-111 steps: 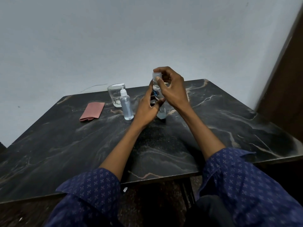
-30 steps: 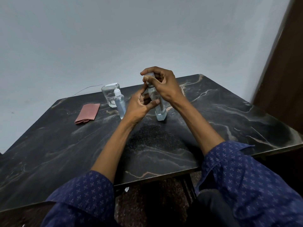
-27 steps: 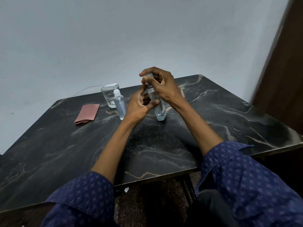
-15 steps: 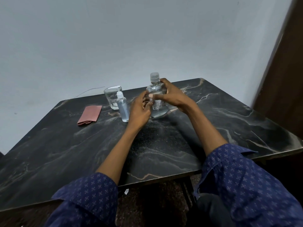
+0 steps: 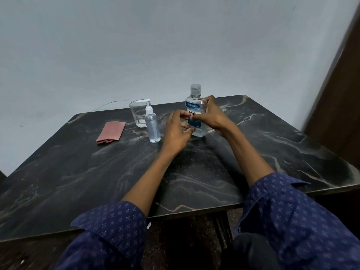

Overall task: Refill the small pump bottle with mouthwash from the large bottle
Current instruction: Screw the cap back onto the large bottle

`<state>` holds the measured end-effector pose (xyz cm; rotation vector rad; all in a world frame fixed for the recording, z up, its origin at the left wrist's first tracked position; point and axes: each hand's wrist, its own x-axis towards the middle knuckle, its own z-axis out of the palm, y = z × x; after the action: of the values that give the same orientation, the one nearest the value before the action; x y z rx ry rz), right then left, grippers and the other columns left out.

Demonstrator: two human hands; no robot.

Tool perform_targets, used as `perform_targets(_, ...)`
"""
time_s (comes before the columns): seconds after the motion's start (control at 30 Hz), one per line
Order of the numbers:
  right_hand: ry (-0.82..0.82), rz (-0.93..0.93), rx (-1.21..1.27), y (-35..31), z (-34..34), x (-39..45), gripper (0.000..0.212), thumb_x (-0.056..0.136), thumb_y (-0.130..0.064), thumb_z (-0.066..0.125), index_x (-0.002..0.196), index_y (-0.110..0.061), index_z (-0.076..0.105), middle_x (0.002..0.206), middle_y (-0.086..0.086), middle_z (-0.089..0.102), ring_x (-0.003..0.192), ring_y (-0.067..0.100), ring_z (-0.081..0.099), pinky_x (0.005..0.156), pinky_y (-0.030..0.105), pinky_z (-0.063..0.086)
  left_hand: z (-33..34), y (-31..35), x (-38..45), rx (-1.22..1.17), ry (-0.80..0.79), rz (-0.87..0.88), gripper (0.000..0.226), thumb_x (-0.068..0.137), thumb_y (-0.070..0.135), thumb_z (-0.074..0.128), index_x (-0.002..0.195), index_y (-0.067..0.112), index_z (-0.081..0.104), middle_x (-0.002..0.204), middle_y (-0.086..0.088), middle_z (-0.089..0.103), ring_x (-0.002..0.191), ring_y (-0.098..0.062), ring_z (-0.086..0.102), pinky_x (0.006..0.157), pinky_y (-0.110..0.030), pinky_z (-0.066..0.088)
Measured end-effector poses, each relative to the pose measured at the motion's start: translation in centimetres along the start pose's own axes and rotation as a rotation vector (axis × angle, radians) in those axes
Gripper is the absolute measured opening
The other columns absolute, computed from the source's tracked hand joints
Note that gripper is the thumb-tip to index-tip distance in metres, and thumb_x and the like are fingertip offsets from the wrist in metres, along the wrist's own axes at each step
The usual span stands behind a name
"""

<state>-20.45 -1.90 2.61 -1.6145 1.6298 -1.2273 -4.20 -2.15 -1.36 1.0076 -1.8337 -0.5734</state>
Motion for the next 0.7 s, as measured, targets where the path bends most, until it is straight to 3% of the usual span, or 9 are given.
perform_targets(0.07,-0.018,0.017,0.031,0.26,-0.22,0.14,0.068,0.084,-0.007,0.085,0.140,-0.011,0.045,0.133,0.007,0.064,0.123,0.026,0.064,0.108,0.046,0.055,0.18,-0.33,-0.05,0.046,0.003,-0.009,0.047,0.090,0.006,0.080,0.130,0.016,0.057,0.132,-0.001,0.055,0.090,-0.004,0.069,0.073,-0.011,0.055)
perform_targets(0.23,-0.062,0.089,0.041,1.01,-0.38,0.37,0.068,0.086,0.004,0.080,0.147,-0.010,0.056,0.136,0.012,0.069,0.127,0.028,0.065,0.114,0.050,0.050,-0.16,-0.99,0.12,0.039,-0.017,-0.052,0.051,0.090,0.013,0.081,0.132,0.019,0.053,0.132,0.005,0.055,0.094,-0.004,0.070,0.080,-0.029,0.061)
perform_targets(0.43,-0.057,0.064,0.017,0.62,0.52,-0.03,0.083,0.083,0.020,0.067,0.155,-0.011,0.039,0.135,0.013,0.064,0.125,0.026,0.062,0.110,0.043,0.053,0.35,-1.09,0.15,0.059,-0.053,-0.034,0.053,0.090,0.011,0.080,0.134,0.020,0.051,0.121,0.013,0.049,0.091,0.000,0.068,0.072,-0.017,0.056)
perform_targets(0.57,-0.035,0.102,-0.017,0.69,0.49,0.18,0.079,0.085,0.014,0.071,0.152,-0.008,0.034,0.134,0.016,0.063,0.120,0.027,0.064,0.091,0.034,0.057,0.29,-1.09,0.07,0.099,-0.036,-0.023,0.049,0.092,0.010,0.078,0.133,0.019,0.053,0.129,0.010,0.047,0.089,0.000,0.067,0.071,-0.012,0.051)
perform_targets(0.7,0.006,0.065,-0.015,0.49,0.41,0.37,0.084,0.083,-0.003,0.084,0.146,-0.008,0.030,0.139,0.017,0.058,0.125,0.032,0.062,0.109,0.047,0.053,-0.22,-0.65,-0.21,0.128,0.041,0.013,0.038,0.093,0.006,0.074,0.125,0.019,0.058,0.125,0.007,0.053,0.084,0.000,0.066,0.071,-0.001,0.045)
